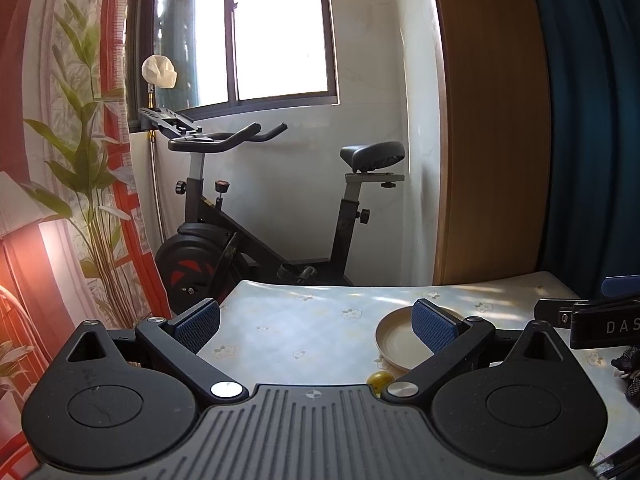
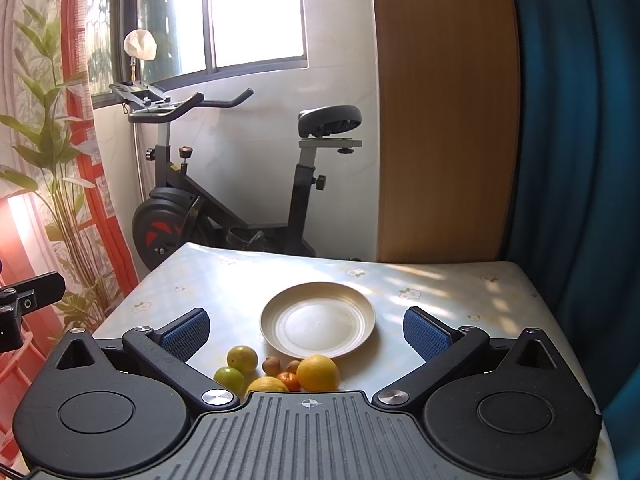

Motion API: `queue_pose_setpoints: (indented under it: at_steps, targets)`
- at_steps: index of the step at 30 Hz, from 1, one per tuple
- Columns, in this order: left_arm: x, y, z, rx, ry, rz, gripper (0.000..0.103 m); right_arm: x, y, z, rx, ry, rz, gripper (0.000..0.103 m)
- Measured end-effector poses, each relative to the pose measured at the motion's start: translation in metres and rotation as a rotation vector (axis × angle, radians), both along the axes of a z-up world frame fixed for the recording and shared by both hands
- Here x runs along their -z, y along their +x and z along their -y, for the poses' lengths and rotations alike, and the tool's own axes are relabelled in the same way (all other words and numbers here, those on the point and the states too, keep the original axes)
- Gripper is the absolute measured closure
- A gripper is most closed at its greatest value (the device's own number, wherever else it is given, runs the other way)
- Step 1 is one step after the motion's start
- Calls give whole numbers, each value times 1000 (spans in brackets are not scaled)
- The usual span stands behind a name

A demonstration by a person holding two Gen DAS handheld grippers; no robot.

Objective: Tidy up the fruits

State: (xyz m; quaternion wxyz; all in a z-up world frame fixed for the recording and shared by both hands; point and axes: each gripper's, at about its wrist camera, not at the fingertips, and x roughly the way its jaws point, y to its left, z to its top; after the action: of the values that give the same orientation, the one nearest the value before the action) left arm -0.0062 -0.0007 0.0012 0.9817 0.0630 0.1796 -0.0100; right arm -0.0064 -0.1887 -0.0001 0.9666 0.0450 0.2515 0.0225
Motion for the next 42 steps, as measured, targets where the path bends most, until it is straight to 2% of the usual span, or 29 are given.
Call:
queue_pose_setpoints:
  at_steps: [42]
  targets:
    - [0,-3,0,-8,-12,13,0,1,-1,0,1,-2,6,0]
